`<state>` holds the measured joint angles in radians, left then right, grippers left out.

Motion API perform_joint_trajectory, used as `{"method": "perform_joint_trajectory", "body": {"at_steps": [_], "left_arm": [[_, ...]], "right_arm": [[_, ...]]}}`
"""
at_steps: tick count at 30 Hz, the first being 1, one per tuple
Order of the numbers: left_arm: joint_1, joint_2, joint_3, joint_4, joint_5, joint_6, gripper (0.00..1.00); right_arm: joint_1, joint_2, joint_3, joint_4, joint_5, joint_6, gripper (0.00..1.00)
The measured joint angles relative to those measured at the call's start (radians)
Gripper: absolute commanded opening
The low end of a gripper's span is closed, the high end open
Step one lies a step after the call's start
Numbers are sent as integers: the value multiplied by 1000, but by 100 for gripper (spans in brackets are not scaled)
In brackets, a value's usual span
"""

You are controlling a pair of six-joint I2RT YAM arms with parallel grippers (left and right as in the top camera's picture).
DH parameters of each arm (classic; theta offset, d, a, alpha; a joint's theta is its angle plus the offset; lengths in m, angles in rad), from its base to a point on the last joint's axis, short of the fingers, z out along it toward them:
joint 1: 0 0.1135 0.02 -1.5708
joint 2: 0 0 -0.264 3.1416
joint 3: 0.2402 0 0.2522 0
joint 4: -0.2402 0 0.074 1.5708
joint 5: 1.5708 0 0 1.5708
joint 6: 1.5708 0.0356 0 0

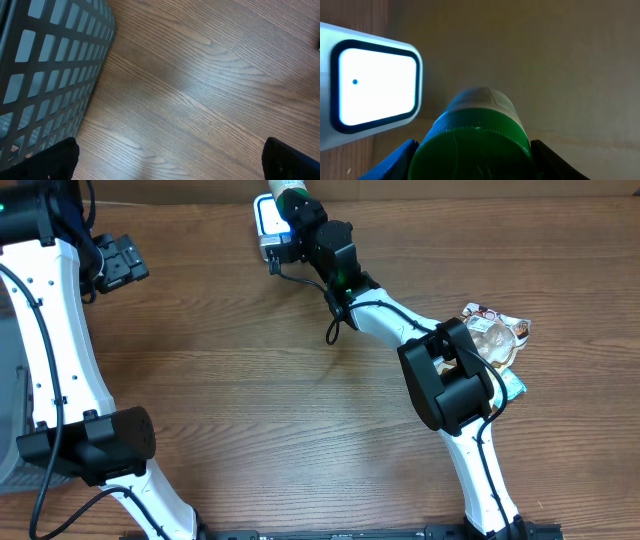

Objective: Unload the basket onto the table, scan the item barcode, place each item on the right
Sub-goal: 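Hold the jar bottom in front of the scanner, then carry the jar right and set it beside the scanned items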

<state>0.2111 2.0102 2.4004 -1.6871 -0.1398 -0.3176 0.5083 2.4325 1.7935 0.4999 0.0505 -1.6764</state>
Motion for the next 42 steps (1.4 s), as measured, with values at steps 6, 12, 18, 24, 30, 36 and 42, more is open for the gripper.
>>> {"method": "perform_joint_trajectory", "body": {"at_steps": [6, 12, 18, 24, 30, 36, 42], "left_arm": [[0, 0, 0, 0, 0, 0, 100], [0, 0, 0, 0, 0, 0, 100], [0, 0, 0, 0, 0, 0, 100], [0, 0, 0, 0, 0, 0, 100], [0, 0, 1, 0, 0, 0, 99], [0, 0, 2, -1, 0, 0, 100], [0, 0, 2, 0, 0, 1, 100]], "right_arm": [[10, 12, 0, -30, -11, 2, 37], [24, 16, 0, -32, -32, 27, 37], [39, 16, 0, -10, -34, 103, 41], [62, 1, 0, -25, -7, 344, 43], [80, -161, 0, -323, 34, 680, 43], [83, -444, 7, -790, -29, 1123, 42], [82, -603, 26, -1291, -196, 1366, 42]]}}
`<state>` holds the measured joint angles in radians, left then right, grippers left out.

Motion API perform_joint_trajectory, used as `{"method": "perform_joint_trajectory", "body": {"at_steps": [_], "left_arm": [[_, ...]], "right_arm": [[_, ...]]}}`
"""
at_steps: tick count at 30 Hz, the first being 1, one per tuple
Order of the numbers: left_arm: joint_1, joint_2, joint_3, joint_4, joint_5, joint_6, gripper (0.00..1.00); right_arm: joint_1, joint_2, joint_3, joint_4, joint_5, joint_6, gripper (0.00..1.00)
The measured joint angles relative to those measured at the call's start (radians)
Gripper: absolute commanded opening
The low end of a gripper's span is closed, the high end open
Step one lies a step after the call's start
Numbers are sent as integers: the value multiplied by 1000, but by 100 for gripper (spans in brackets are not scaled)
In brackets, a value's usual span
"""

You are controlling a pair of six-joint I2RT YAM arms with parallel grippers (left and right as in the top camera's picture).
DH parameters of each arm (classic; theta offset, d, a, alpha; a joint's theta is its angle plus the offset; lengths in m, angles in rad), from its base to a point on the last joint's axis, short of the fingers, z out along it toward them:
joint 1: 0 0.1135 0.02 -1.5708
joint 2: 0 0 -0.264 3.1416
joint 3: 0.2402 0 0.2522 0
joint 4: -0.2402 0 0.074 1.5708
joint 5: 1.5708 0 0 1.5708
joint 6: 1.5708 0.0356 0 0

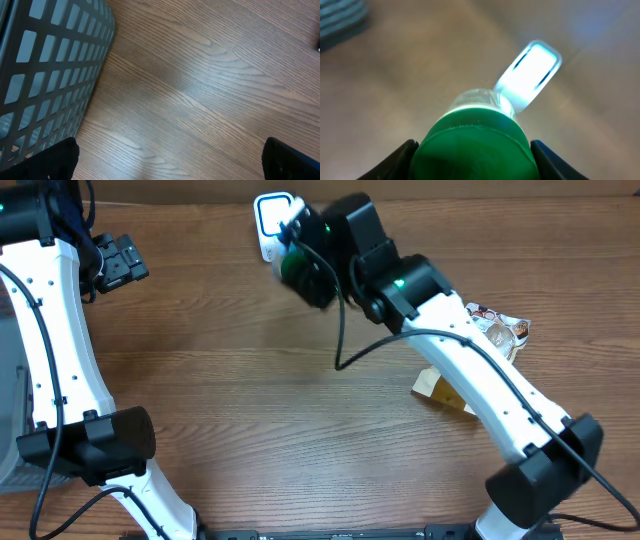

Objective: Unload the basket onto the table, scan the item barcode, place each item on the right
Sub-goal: 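Carry the jar right and set it beside the scanned items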

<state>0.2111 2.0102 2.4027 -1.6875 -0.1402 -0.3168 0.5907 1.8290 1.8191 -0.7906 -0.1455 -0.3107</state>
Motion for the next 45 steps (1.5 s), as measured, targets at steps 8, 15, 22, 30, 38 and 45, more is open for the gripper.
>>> {"method": "perform_joint_trajectory", "body": {"at_steps": [8, 15, 22, 30, 38, 45], "left_arm": [[0, 0, 0, 0, 0, 3, 100], [0, 0, 0, 0, 0, 3, 100], [0, 0, 0, 0, 0, 3, 99], [0, 0, 0, 0, 0, 3, 100], [0, 0, 0, 0, 0, 3, 99], [0, 0, 0, 0, 0, 3, 99]], "right_arm": [[1, 21, -84, -346, -54, 81, 43], [-35, 30, -264, -306, 66, 97, 45], [-168, 31, -407, -159, 110, 98, 45], [-326, 31, -452, -132, 106, 102, 45], [-374, 31, -452, -142, 119, 106, 100], [-376, 31, -457, -212, 176, 101, 100]]}}
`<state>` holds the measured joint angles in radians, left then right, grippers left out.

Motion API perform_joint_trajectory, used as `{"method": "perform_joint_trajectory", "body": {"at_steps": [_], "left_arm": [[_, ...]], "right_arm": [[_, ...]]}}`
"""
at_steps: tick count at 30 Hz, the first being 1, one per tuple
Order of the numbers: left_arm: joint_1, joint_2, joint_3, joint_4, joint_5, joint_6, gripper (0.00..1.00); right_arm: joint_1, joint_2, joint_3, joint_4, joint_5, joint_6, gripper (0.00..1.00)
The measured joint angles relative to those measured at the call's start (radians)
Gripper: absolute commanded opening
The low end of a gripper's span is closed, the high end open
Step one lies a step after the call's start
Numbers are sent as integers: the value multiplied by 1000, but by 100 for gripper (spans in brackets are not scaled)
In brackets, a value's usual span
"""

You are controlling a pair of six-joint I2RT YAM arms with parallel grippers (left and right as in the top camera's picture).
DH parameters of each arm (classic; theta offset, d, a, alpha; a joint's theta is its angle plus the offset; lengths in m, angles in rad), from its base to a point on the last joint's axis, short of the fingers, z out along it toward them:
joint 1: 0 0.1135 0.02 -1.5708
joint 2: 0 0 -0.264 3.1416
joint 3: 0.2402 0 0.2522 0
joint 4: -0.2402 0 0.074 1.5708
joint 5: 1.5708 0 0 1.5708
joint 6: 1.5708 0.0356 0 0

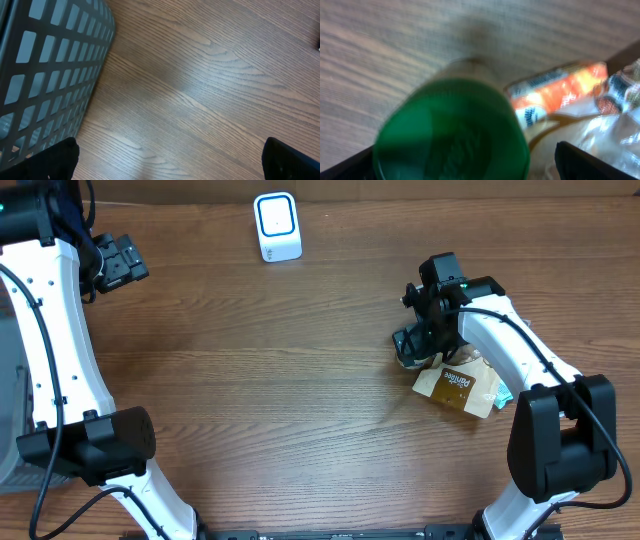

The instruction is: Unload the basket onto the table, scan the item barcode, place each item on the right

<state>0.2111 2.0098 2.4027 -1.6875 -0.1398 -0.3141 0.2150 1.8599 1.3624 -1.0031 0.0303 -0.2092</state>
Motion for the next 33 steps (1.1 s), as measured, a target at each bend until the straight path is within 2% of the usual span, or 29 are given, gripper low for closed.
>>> {"method": "perform_joint_trajectory", "body": {"at_steps": [5, 9, 18, 24, 33], "left_arm": [[0, 0, 0, 0, 0, 0, 100], [0, 0, 0, 0, 0, 0, 99], [0, 0, 0, 0, 0, 0, 100], [0, 0, 0, 0, 0, 0, 100], [0, 0, 0, 0, 0, 0, 99]], "right_arm": [[0, 0, 90, -114, -8, 14, 100], [5, -28, 277, -238, -20, 65, 100], [65, -327, 604, -476, -31, 221, 100], [61, -539, 628, -519, -45, 329, 100], [61, -638, 628, -598, -51, 363, 100]]}}
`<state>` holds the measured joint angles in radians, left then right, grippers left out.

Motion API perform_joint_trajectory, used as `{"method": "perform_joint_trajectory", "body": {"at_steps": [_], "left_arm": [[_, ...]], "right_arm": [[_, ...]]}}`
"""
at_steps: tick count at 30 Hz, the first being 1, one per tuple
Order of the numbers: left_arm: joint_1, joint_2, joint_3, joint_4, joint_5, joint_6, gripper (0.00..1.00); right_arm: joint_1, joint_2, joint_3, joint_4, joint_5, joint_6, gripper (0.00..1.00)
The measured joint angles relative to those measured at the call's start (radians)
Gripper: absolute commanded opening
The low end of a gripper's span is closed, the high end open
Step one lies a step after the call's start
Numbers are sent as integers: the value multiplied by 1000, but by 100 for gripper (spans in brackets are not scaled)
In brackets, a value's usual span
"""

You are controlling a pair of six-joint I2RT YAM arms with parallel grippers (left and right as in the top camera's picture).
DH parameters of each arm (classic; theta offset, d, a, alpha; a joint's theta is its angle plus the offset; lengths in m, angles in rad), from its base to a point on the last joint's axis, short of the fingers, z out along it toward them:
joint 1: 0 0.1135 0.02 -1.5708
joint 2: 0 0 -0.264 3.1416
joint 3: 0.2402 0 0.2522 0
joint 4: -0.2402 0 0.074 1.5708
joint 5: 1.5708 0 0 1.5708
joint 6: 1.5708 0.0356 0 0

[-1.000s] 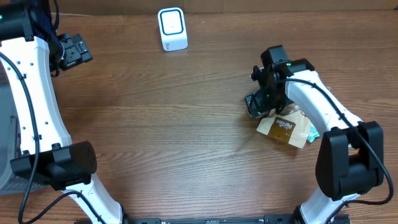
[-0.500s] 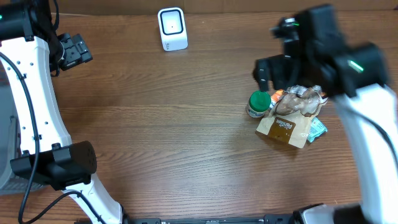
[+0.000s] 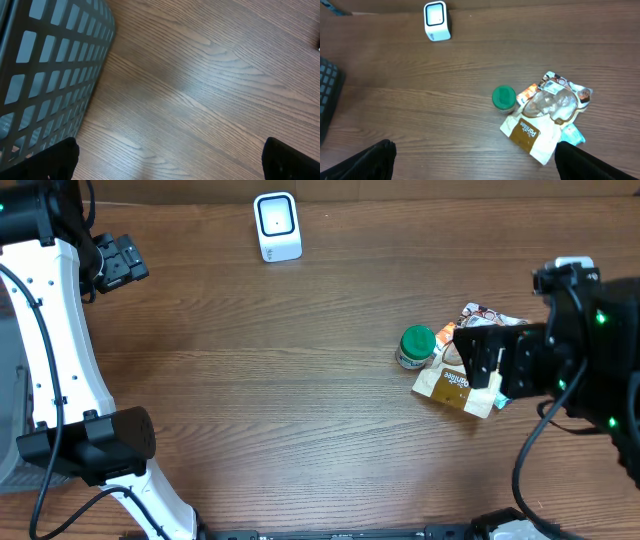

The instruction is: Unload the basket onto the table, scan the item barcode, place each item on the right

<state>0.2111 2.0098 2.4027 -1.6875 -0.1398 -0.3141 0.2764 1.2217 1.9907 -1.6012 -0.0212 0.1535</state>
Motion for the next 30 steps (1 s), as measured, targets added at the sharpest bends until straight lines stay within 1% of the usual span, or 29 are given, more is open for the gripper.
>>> {"method": "perform_joint_trajectory", "body": {"at_steps": [5, 7, 9, 12, 14, 15, 18, 22, 28, 30], "left_arm": [[0, 0, 0, 0, 0, 0, 100], [0, 0, 0, 0, 0, 0, 99], [0, 0, 0, 0, -1, 0, 100], [0, 0, 0, 0, 0, 0, 100], [0, 0, 0, 0, -2, 0, 100], [0, 0, 0, 0, -2, 0, 100], [0, 0, 0, 0, -4, 0, 100], [0, 0, 0, 0, -4, 0, 100], [0, 0, 1, 1, -4, 0, 99], [0, 0, 1, 0, -4, 0, 100]], "right_arm": [[-1, -24, -2, 28, 29, 3, 100], [-14, -40, -28, 105, 37, 3, 100], [-43, -70, -92, 222, 43, 2, 100], [-84, -151, -270, 421, 40, -10, 100], [-103, -228, -426, 563, 19, -34, 100], [-114, -280, -525, 652, 2, -48, 100], [-142, -415, -759, 850, -19, -74, 100], [-166, -642, -1106, 1107, -35, -92, 100], [-170, -944, -1542, 1388, -53, -102, 100], [-171, -1016, -1654, 1429, -60, -103, 100]]}}
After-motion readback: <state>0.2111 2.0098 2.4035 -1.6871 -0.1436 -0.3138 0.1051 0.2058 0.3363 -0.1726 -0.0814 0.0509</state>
